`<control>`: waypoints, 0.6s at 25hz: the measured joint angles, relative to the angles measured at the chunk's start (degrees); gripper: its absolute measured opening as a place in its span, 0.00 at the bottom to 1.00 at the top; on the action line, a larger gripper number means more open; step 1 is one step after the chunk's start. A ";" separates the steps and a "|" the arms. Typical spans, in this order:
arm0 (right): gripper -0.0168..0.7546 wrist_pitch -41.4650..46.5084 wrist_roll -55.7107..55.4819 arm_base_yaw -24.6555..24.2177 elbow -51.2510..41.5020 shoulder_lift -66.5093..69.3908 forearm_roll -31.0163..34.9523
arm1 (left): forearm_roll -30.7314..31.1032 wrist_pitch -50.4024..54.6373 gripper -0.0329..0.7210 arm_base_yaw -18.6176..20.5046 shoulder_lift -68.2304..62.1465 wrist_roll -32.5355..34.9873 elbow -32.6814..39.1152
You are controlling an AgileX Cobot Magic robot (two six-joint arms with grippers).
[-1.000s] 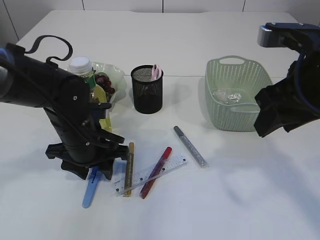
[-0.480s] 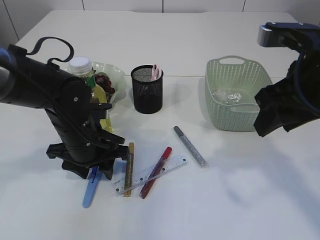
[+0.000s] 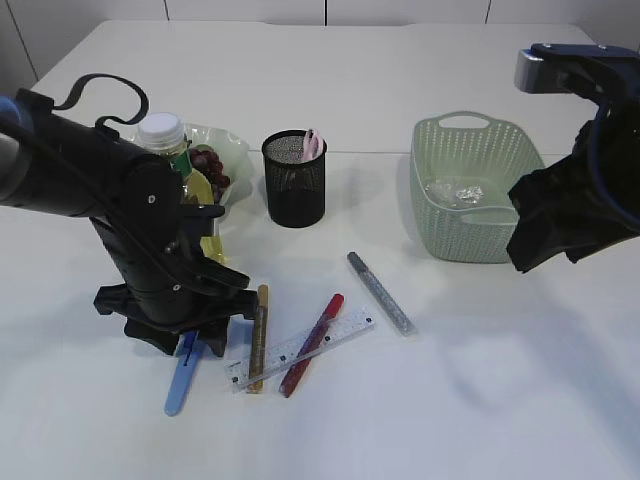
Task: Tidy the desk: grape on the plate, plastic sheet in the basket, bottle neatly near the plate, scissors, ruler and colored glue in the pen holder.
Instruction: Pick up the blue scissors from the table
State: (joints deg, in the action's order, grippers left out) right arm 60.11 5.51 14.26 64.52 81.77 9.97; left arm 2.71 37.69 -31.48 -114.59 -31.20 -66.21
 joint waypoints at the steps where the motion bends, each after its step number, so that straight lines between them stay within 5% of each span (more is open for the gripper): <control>1: 0.59 0.00 0.00 0.00 0.00 0.00 0.00 | 0.00 -0.15 0.60 0.00 -0.10 0.00 0.00; 15: 0.59 -0.25 0.00 0.00 -0.09 -0.03 0.00 | -0.11 0.40 0.55 0.00 -1.78 0.00 -0.48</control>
State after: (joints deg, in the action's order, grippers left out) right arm 59.86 5.51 14.26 64.42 81.74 9.97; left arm 2.60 38.09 -31.48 -116.37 -31.20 -66.70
